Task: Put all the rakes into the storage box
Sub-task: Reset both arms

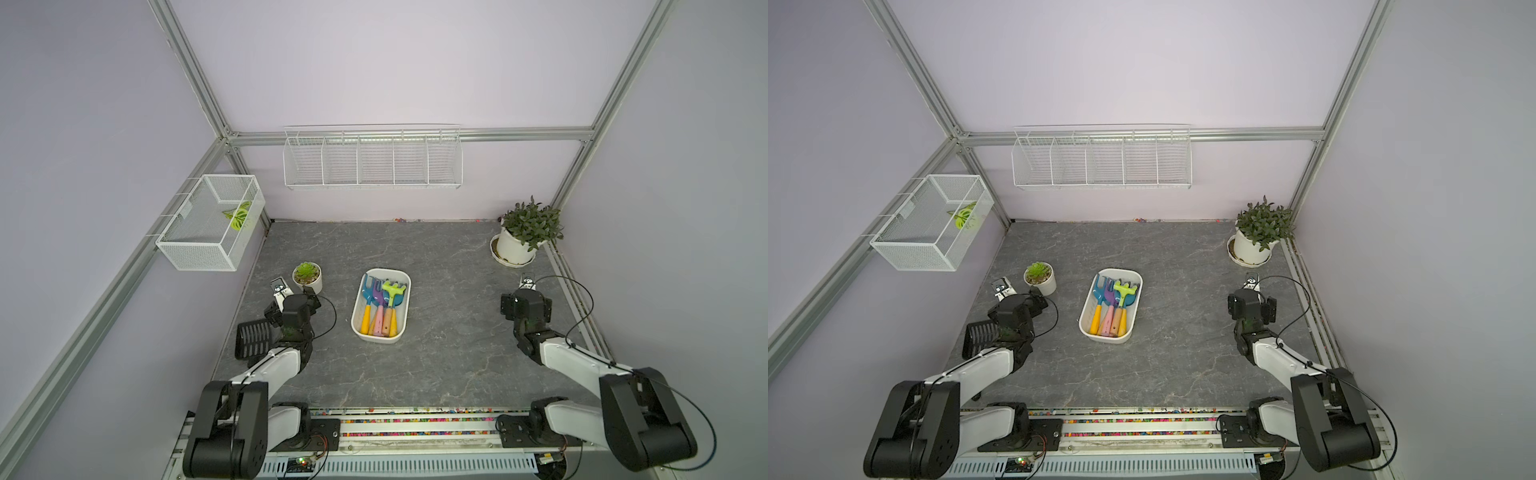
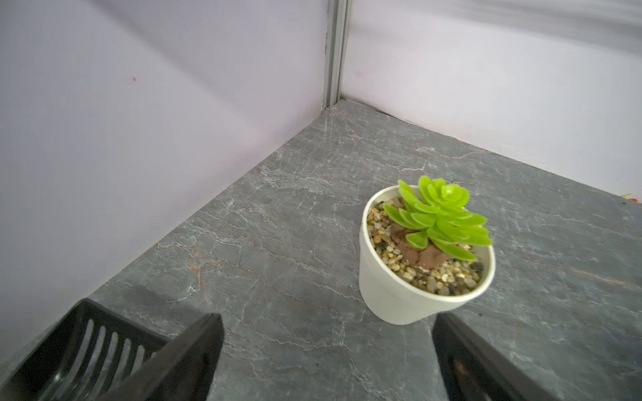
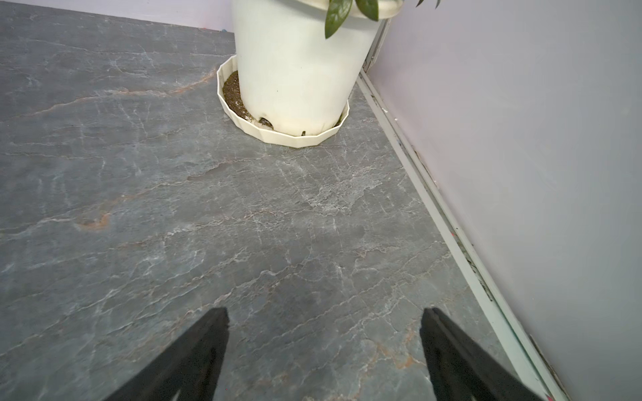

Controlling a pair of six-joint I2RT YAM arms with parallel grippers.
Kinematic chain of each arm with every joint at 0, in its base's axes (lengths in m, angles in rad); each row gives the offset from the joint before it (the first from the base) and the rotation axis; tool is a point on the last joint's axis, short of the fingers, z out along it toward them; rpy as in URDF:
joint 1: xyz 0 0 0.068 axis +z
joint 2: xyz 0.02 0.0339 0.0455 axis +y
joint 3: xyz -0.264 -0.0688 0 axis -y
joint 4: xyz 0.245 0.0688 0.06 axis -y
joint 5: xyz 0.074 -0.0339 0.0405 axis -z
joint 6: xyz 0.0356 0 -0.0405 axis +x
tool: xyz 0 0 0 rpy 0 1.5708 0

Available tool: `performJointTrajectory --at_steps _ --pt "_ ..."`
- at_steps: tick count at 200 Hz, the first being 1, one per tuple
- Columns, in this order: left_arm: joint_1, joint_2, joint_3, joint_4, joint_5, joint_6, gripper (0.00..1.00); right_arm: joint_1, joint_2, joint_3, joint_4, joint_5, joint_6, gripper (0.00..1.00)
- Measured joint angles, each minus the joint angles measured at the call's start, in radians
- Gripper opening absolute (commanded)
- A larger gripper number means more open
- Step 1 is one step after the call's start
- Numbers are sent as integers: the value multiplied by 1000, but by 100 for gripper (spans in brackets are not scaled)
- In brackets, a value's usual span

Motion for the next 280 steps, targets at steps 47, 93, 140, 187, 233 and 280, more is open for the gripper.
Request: performJointTrajectory --at_steps 47,93,140,187,233,280 --pt "72 85 34 106 91 34 100 -58 186 15 237 -108 -12 99" --pt "108 167 72 142 175 52 100 -69 245 7 343 -152 -11 99" --pt "101 219 42 278 294 119 100 -69 245 7 373 -157 -11 99" --pt "101 226 26 317 324 131 100 -69 245 7 375 -157 -11 99" --pt "101 226 26 323 335 138 100 -69 245 6 380 -160 -12 99" --pt "101 226 26 323 338 142 100 -69 245 6 381 -160 -11 99"
